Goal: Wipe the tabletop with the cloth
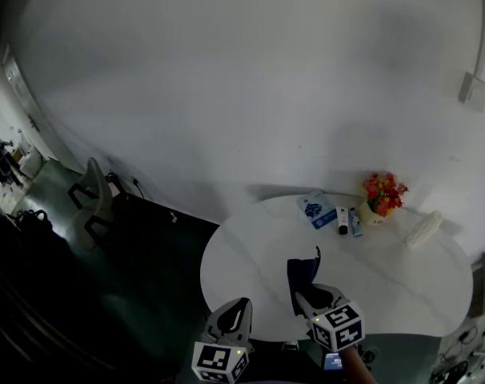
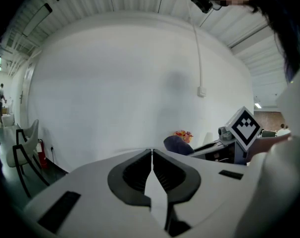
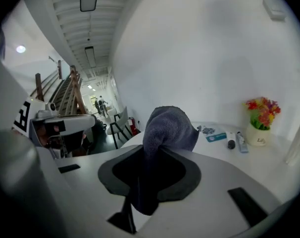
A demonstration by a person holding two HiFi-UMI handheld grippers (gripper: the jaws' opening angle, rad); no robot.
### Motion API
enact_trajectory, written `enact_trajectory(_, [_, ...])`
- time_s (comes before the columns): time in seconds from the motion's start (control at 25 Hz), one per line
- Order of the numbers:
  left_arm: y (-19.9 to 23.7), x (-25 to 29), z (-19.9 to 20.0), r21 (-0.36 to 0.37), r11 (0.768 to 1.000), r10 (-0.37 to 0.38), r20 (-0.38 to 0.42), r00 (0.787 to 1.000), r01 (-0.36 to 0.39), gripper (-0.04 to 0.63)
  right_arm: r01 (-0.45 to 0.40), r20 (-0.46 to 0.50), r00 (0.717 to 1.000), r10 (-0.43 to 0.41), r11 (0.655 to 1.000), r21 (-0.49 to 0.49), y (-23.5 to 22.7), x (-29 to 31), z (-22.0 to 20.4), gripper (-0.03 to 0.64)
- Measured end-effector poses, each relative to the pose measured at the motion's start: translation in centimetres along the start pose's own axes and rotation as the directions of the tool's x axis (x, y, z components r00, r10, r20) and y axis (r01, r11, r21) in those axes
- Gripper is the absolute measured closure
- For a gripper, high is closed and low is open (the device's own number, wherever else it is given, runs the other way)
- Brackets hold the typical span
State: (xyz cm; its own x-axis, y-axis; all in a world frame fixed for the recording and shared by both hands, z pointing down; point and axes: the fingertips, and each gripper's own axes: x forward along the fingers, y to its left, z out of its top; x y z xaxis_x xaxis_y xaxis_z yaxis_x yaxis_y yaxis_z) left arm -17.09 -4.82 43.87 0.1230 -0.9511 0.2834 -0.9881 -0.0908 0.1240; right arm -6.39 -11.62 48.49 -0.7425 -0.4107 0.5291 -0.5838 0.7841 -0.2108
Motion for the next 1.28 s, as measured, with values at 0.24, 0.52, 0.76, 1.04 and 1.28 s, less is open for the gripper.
enact_trajectory(0.24, [3.9,1.0,0.1,-0.008,0.999,0.039,-0.027,0.999,-0.039,0.575,-0.197,0.047,0.980,0.192,0.965,0.174,2.2,6.8,3.3,0.532])
enact_trajectory(0.52, [7.7,3.0,0.0,0.024,0.998,-0.049,-0.044,0.998,0.050,0.575,-0.194,-0.004,0.981,0.196,0.972,0.134,4.5,16.2,6.0,0.532])
enact_trajectory(0.76, [11.8,4.3,0.2,0.051,0.994,-0.096,-0.050,0.994,0.099,0.575,-0.183,-0.072,0.978,0.194,0.973,0.138,6.6,25.0,6.5,0.532])
enact_trajectory(1.04, [16.6,4.3,0.1,0.000,0.996,-0.093,-0.056,0.994,0.093,0.575,-0.113,-0.159,0.976,0.149,0.970,0.213,6.1,32.6,5.1,0.532])
enact_trajectory(1.28, [17.9,4.3,-0.1,-0.009,0.993,-0.121,-0.067,0.990,0.120,0.575,-0.015,-0.250,0.965,0.075,0.972,0.234,3.6,35.1,2.5,0.532])
